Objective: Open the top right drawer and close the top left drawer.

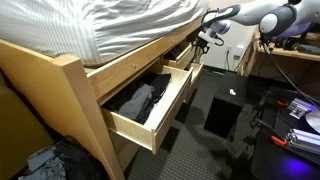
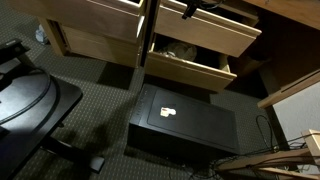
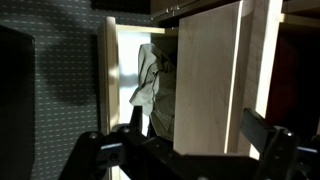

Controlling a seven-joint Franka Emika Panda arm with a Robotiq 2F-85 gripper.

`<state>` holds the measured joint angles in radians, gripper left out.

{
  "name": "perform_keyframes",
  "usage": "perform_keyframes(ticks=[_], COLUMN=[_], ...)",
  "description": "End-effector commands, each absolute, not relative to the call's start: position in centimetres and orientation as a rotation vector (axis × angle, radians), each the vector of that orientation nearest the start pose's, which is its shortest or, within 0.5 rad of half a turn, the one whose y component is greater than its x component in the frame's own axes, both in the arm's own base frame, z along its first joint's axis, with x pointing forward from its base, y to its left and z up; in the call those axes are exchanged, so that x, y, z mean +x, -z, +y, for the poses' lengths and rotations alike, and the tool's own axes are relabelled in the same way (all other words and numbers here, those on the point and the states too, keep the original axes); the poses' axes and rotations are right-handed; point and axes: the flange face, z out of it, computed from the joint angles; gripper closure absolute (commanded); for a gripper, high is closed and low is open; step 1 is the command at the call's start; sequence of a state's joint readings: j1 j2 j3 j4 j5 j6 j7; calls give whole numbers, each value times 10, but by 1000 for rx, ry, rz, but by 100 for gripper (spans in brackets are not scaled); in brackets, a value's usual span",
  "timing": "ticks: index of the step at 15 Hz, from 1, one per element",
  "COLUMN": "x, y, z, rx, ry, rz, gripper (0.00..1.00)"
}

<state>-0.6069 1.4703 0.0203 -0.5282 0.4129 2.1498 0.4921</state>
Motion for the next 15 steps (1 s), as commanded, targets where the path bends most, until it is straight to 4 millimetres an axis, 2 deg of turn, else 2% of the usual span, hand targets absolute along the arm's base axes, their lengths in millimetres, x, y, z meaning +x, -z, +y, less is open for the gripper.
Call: perform_keyframes(ticks=[1,3,5,8,10,13,15], x=[677,678,683,710,723,735,737], y=[-111,-110,-121,-140,-141,-129,-117], z=[-447,-446,-445,-408,-383,-345,-329], rx=[-2193,-2194,-2137,-2182,-2236,-2307,-2337], ry=[235,233,277,264,220,140,94], rz=[1675,1675,1660,1594,1554,1500,1506], gripper=[0,0,0,0,0,0,0])
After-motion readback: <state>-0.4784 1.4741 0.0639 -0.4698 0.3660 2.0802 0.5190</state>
